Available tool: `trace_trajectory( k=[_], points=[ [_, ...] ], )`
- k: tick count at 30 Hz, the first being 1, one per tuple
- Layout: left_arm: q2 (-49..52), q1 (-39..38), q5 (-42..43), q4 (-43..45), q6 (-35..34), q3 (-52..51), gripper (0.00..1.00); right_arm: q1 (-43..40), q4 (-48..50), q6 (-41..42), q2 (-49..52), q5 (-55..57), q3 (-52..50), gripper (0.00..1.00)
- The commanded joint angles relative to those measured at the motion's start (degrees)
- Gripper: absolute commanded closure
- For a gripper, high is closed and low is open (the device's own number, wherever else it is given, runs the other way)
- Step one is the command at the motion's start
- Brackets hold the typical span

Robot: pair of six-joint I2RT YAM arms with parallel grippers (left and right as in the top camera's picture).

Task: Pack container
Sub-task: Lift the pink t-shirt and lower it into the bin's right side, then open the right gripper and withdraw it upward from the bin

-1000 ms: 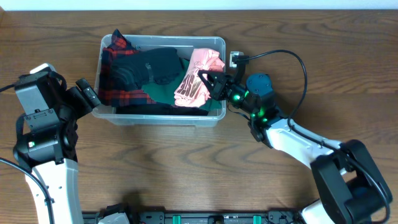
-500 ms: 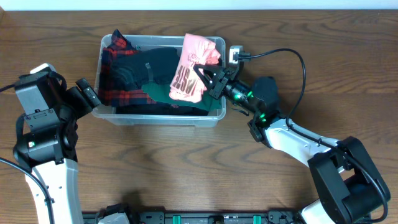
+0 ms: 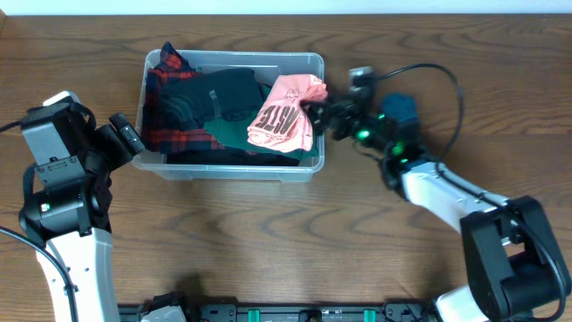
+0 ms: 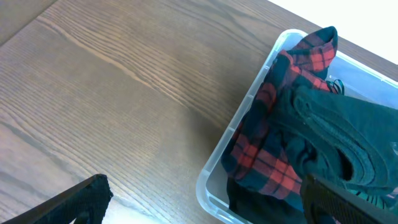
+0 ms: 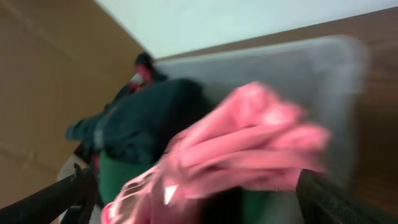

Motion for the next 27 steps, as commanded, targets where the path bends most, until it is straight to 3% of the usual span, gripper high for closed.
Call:
trace_trajectory(
  k=[1,6,10,15,22,27],
  points=[
    [0.0,0.2,-0.7,0.0,-0.9,-0.1,0.02,-4.3,1.6,6.1,-2.3,-7.9,-0.1,0.01],
    [0.0,0.2,-0.7,0.0,-0.9,-0.1,0.02,-5.6,6.8,11.5,-2.6,-12.6,-0.1,0.01],
    [0.0,0.2,-0.7,0.0,-0.9,-0.1,0.02,-6.2,-3.0,14.3,-2.6,-8.1,-0.1,0.01],
    [0.0,0.2,-0.7,0.0,-0.9,-0.1,0.02,-12.4,-13.8,10.0,-2.6,-0.3,-0.1,0.01],
    [0.0,0.2,-0.7,0.0,-0.9,-0.1,0.02,-25.4,-21.0,2.7,-3.3,-0.6,0.1,0.01],
    [0.0,0.2,-0.7,0.0,-0.9,-0.1,0.02,-29.6,-22.4,-5.0,-4.2,-14.2,0.3,0.01]
  ],
)
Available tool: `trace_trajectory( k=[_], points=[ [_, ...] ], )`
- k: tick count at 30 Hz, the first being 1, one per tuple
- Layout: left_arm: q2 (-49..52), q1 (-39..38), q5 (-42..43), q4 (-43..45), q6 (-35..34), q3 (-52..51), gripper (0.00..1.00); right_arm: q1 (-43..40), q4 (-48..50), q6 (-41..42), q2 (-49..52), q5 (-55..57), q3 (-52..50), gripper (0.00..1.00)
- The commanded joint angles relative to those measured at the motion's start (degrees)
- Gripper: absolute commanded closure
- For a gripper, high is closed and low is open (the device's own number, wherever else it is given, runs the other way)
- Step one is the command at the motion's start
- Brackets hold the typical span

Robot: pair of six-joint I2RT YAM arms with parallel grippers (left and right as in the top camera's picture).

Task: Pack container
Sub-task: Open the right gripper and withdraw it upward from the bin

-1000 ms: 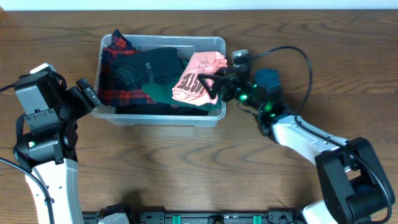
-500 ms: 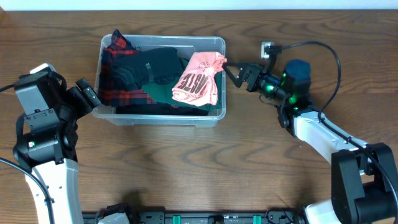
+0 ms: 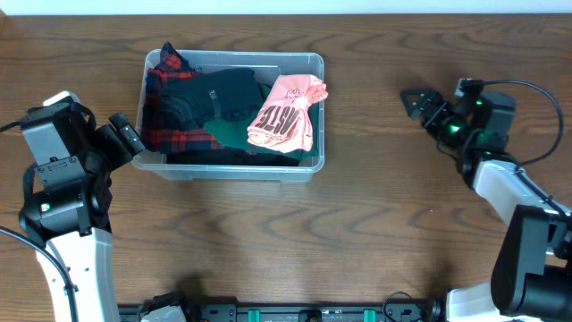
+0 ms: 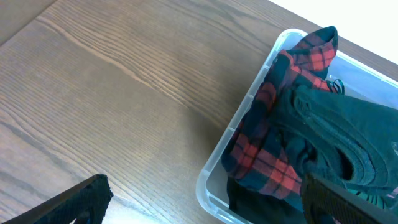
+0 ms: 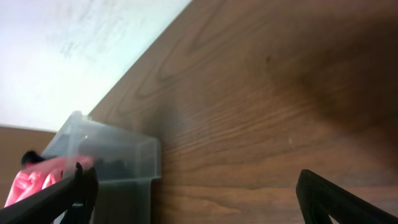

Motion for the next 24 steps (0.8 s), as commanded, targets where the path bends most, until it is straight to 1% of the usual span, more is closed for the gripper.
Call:
trace_trajectory(
  k=[1,3,4,6,8,9,12,15,17,19,24],
  points=[
    [0.0,0.2,-0.7,0.0,-0.9,-0.1,0.02,-1.7,-0.1,-7.9,-2.0,-14.1,0.4,0.01],
    [0.0,0.2,-0.7,0.0,-0.9,-0.1,0.02,-1.7,-1.5,-7.2,-3.1,-15.6,0.7,0.01],
    [0.0,0.2,-0.7,0.0,-0.9,-0.1,0.02,-1.4,-3.5,-7.3,-4.0,-14.4,1.0,0.01],
    [0.0,0.2,-0.7,0.0,-0.9,-0.1,0.02,-0.3,-9.9,-9.4,-6.6,-10.3,2.5,0.01],
    [0.0,0.2,-0.7,0.0,-0.9,-0.1,0.02,1.6,-19.4,-11.5,-9.6,-3.0,5.9,0.01],
    [0.0,0.2,-0.7,0.0,-0.9,-0.1,0.02,3.0,-25.5,-12.7,-11.3,1.9,8.7,0.01],
    [0.0,0.2,-0.7,0.0,-0.9,-0.1,0.02,8.0,-39.6,-15.6,-14.3,12.7,18.7,0.01],
    [0.0,0.2,-0.7,0.0,-0.9,-0.1,0.02,14.1,-48.5,-20.3,-14.5,20.5,29.7,0.01],
    [0.0,0.2,-0.7,0.0,-0.9,-0.1,0.02,19.0,-51.5,-22.5,-14.1,23.4,36.0,0.01],
    [0.0,0.2,-0.7,0.0,-0.9,-0.1,0.02,24.2,-51.6,-24.2,-13.6,23.6,39.9,0.01],
    [0.0,0.2,-0.7,0.0,-0.9,-0.1,0.02,35.0,-47.8,-24.4,-9.6,29.7,41.6,0.01]
  ],
)
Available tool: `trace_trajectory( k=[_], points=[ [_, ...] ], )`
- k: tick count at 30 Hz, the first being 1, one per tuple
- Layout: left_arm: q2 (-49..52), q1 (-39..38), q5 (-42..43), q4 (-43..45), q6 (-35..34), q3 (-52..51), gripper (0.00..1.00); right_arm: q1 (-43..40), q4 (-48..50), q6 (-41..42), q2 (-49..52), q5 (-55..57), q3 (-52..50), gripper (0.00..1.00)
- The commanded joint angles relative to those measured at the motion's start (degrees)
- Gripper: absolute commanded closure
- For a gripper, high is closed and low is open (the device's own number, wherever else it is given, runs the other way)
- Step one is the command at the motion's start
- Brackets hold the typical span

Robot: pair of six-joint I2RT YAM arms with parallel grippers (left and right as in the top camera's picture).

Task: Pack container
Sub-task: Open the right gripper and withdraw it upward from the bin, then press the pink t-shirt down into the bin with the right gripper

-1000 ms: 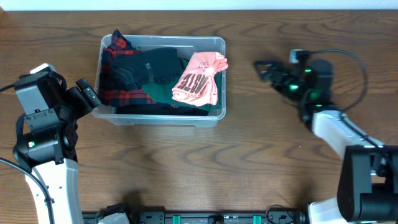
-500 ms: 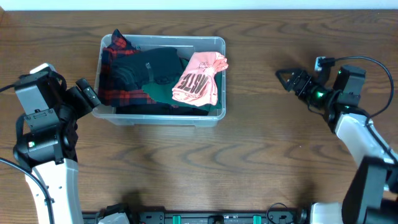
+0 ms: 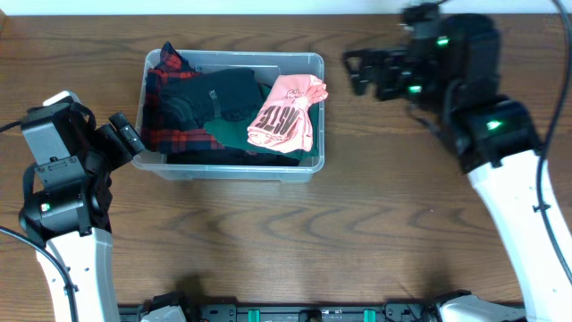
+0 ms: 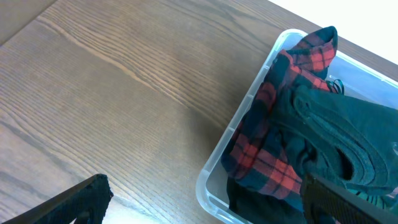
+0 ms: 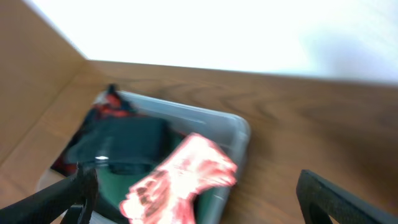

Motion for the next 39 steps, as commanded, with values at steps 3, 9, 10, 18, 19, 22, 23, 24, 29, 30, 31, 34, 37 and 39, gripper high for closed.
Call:
trace_trajectory(
  k=[3,9,10,18,19,22,23,24,29,30,31,34,37,39],
  points=[
    [0.0,0.2,-0.7,0.0,-0.9,-0.1,0.02,9.0,2.2,-3.6,8.7,7.6,0.0,0.01],
    [0.0,0.2,-0.7,0.0,-0.9,-0.1,0.02,14.7,7.7,-6.5,21.7,9.6,0.0,0.21],
    [0.0,0.2,-0.7,0.0,-0.9,-0.1,0.02,15.0,6.9,-5.0,23.6,11.3,0.0,0.25],
    [0.0,0.2,-0.7,0.0,-0.9,-0.1,0.02,15.5,4.4,-0.2,33.2,12.3,0.0,0.34],
    [0.0,0.2,-0.7,0.0,-0.9,-0.1,0.02,15.5,4.1,-0.1,34.0,12.2,0.0,0.34],
    [0.0,0.2,-0.7,0.0,-0.9,-0.1,0.02,15.5,3.8,-0.2,35.0,11.6,0.0,0.22],
    [0.0,0.2,-0.7,0.0,-0.9,-0.1,0.02,15.6,4.1,-0.2,34.8,11.2,0.1,0.2],
    [0.0,0.2,-0.7,0.0,-0.9,-0.1,0.02,15.7,4.2,-0.2,34.0,10.1,0.4,0.19],
    [0.0,0.2,-0.7,0.0,-0.9,-0.1,0.02,17.0,6.3,-1.9,27.5,3.6,4.3,0.16],
    [0.0,0.2,-0.7,0.0,-0.9,-0.1,0.02,17.2,7.1,-1.9,26.2,2.8,5.1,0.16],
    [0.0,0.2,-0.7,0.0,-0.9,-0.1,0.02,17.6,9.0,-1.9,24.5,2.3,5.6,0.16],
    [0.0,0.2,-0.7,0.0,-0.9,-0.1,0.02,19.4,15.9,-1.9,22.9,2.0,5.6,0.18],
    [0.0,0.2,-0.7,0.0,-0.9,-0.1,0.02,21.0,19.2,-1.9,24.3,2.1,5.6,0.17],
    [0.0,0.2,-0.7,0.0,-0.9,-0.1,0.02,21.7,19.8,-1.9,26.3,2.0,5.6,0.13]
  ],
)
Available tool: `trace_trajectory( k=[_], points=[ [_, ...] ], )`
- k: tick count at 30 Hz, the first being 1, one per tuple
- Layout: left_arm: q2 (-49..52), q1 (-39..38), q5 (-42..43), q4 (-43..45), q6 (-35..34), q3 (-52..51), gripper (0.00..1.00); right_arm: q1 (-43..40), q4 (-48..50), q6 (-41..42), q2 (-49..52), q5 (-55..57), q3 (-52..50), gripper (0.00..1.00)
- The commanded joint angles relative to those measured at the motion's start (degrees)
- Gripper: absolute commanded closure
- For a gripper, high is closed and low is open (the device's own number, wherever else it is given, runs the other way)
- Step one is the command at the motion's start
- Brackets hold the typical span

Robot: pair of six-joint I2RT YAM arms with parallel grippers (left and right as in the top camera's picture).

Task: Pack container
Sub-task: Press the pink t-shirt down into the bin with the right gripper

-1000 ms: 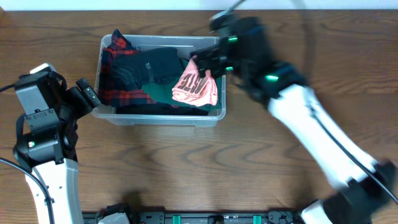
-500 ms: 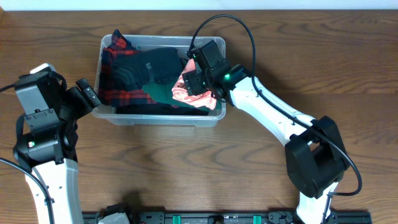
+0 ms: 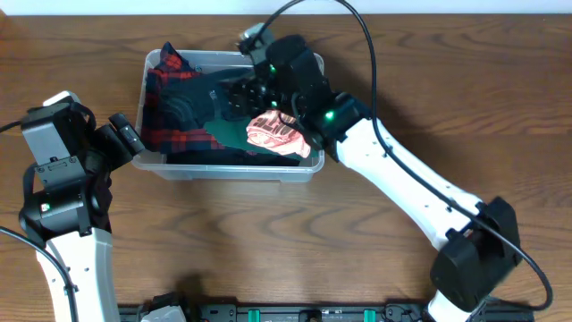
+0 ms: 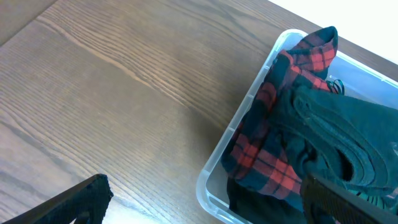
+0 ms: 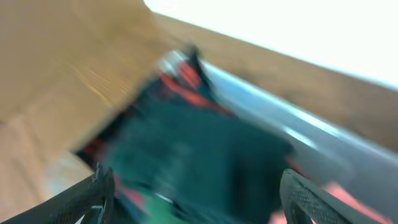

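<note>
The clear plastic container (image 3: 315, 168) holds a red plaid cloth (image 3: 157, 98), dark garments (image 3: 192, 105), a green piece (image 3: 234, 136) and a pink printed shirt (image 3: 281, 132) at its right end. My right gripper (image 3: 236, 97) hangs open over the dark garments in the middle of the bin; its wrist view is blurred, with the dark garments (image 5: 205, 155) between the spread fingers (image 5: 94, 198). My left gripper (image 3: 125, 139) is open just outside the bin's left wall, and its wrist view shows the plaid cloth (image 4: 273, 155) and the bin's corner (image 4: 208, 186).
Bare wooden table (image 3: 268, 241) surrounds the container on all sides. The right arm (image 3: 402, 183) stretches diagonally from the front right over the bin's right end, covering part of the pink shirt. A black cable (image 3: 362, 36) loops above it.
My right gripper was high over the table to the right of the bin; now it is over the bin's middle, above the dark garments. The left arm has not moved.
My right gripper was at the pink shirt on the bin's right end. Then it was far off at the table's right side, with the shirt left in the bin. Then it stood raised right of the bin, and now it is over the bin's contents.
</note>
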Motion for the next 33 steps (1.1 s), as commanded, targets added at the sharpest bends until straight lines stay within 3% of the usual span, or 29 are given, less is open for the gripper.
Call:
trace_trajectory(
  k=[1,7,11,15,21,28,33],
  points=[
    [0.0,0.2,-0.7,-0.1,-0.9,-0.1,0.02,1.5,0.4,-0.3,3.1,-1.1,0.0,0.11],
    [0.0,0.2,-0.7,0.0,-0.9,-0.1,0.02,2.1,8.2,-0.3,13.8,-4.7,0.0,0.08],
    [0.0,0.2,-0.7,0.0,-0.9,-0.1,0.02,2.4,5.6,-0.3,20.5,-7.5,0.0,0.1],
    [0.0,0.2,-0.7,-0.1,-0.9,-0.1,0.02,2.4,1.2,-0.7,20.8,-7.5,0.0,0.07],
    [0.0,0.2,-0.7,-0.1,-0.9,-0.1,0.02,0.3,-2.1,-4.3,8.7,-7.0,0.0,0.01],
    [0.0,0.2,-0.7,-0.1,-0.9,-0.1,0.02,-12.2,-9.8,-4.8,-12.2,1.0,0.0,0.01],
    [0.0,0.2,-0.7,-0.1,-0.9,-0.1,0.02,-20.0,-17.0,-10.5,-22.9,2.0,0.0,0.01]
  ],
)
